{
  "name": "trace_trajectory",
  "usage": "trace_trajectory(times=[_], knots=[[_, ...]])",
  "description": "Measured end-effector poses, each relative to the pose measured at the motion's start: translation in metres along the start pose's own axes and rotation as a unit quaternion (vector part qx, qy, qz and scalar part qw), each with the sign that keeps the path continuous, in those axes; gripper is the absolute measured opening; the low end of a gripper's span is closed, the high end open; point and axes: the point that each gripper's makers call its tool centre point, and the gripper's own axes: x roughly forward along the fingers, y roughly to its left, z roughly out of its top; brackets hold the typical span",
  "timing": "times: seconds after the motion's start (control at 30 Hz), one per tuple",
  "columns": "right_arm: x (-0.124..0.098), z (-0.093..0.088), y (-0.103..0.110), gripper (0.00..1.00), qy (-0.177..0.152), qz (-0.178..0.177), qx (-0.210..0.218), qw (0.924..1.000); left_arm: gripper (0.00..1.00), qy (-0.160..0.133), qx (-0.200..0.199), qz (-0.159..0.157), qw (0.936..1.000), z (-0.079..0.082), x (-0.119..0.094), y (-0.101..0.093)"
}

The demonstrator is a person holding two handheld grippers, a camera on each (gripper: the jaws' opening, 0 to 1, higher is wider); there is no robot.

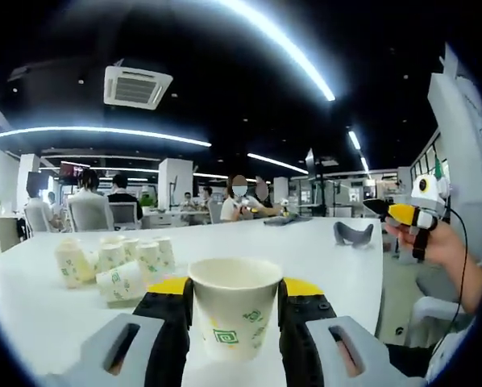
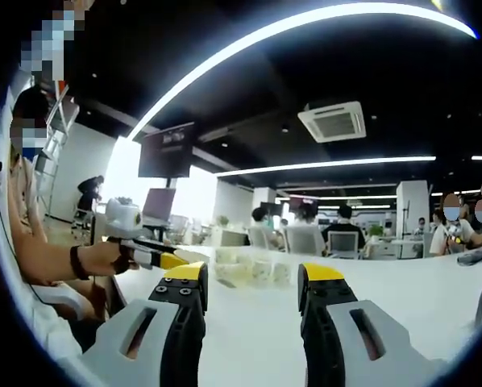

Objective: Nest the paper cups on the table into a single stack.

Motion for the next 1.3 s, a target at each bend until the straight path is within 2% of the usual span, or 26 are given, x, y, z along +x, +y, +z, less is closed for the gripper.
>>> trace_trajectory(times=[0.17, 0.33, 0.6, 1.03, 1.13, 1.3], knots=[[0.001, -0.004, -0.002, 0.47, 0.005, -0.002, 0.003, 1.0000, 0.45, 0.014, 0.004, 0.000, 0.9999, -0.010, 0.002, -0.005], [0.001, 0.002, 0.000, 0.47, 0.001, -0.002, -0.007, 1.0000, 0.45, 0.024, -0.002, -0.002, 0.9997, -0.020, 0.003, -0.004], [0.002, 0.000, -0.001, 0.47, 0.003, -0.002, -0.006, 1.0000, 0.45, 0.052, 0.002, -0.021, 0.9984, -0.035, 0.007, -0.018], [-0.001, 0.003, -0.003, 0.47, 0.000, -0.005, -0.009, 0.9999, 0.46, 0.050, 0.006, -0.026, 0.9984, -0.037, 0.004, -0.025], [-0.001, 0.003, -0.002, 0.47, 0.000, -0.004, -0.010, 0.9999, 0.52, 0.052, 0.008, -0.028, 0.9982, -0.039, 0.003, -0.028], [-0.002, 0.003, -0.003, 0.47, 0.000, -0.006, -0.010, 0.9999, 0.55, 0.049, 0.009, -0.022, 0.9985, -0.038, -0.006, -0.025]])
